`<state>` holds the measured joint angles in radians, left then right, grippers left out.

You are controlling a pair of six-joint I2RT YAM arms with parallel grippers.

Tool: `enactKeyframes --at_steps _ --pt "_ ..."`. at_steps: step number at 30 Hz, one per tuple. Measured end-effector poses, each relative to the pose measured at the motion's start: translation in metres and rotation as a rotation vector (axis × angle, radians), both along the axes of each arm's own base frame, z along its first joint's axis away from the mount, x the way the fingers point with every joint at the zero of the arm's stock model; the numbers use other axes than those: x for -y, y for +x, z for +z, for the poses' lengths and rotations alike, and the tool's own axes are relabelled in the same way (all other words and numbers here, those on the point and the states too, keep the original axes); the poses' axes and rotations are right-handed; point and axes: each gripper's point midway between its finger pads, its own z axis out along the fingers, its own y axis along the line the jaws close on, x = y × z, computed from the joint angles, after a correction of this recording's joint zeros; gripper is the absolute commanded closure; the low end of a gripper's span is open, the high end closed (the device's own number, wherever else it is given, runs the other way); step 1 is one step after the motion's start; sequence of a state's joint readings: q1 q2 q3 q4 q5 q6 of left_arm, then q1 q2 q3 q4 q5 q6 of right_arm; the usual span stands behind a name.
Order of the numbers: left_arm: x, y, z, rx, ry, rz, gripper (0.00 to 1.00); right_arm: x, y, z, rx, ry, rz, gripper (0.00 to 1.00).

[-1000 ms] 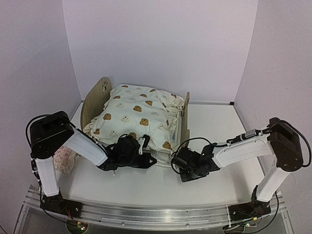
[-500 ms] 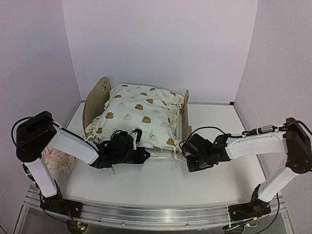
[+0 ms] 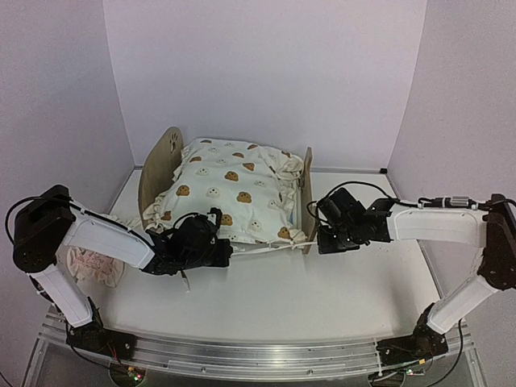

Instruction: Set up the pet bed

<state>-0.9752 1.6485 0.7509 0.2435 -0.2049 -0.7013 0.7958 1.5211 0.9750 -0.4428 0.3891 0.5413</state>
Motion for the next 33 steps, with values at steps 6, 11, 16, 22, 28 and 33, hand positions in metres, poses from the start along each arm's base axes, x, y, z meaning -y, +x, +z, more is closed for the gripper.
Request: enactKeyframes --at_steps 6,11,16,22,28,33 --pt "-0.01 0.003 -0.006 0.008 0.05 0.035 1.0 0.015 0.022 0.009 -0.001 0.047 -0.055 1.0" --pt "-0.013 0.006 -0.006 0.02 0.062 0.046 1.0 0.02 0.026 0.007 -0.039 0.094 -0.07 1.0" --pt "-0.019 0.009 -0.013 0.018 0.078 0.063 1.0 0.018 0.025 0.006 -0.056 0.112 -0.062 1.0" --pt "-0.024 0.007 -0.021 0.014 0.099 0.06 0.81 0.016 0.021 0.012 -0.066 0.138 -0.038 0.72" --pt "-0.056 -0.001 -0.035 -0.029 0.179 0.089 0.63 0.024 0.029 0.045 -0.039 0.145 -0.04 0.56" --pt "-0.061 -0.005 -0.014 -0.005 0.158 0.081 0.62 0.011 0.055 0.097 0.042 0.216 -0.027 0.54"
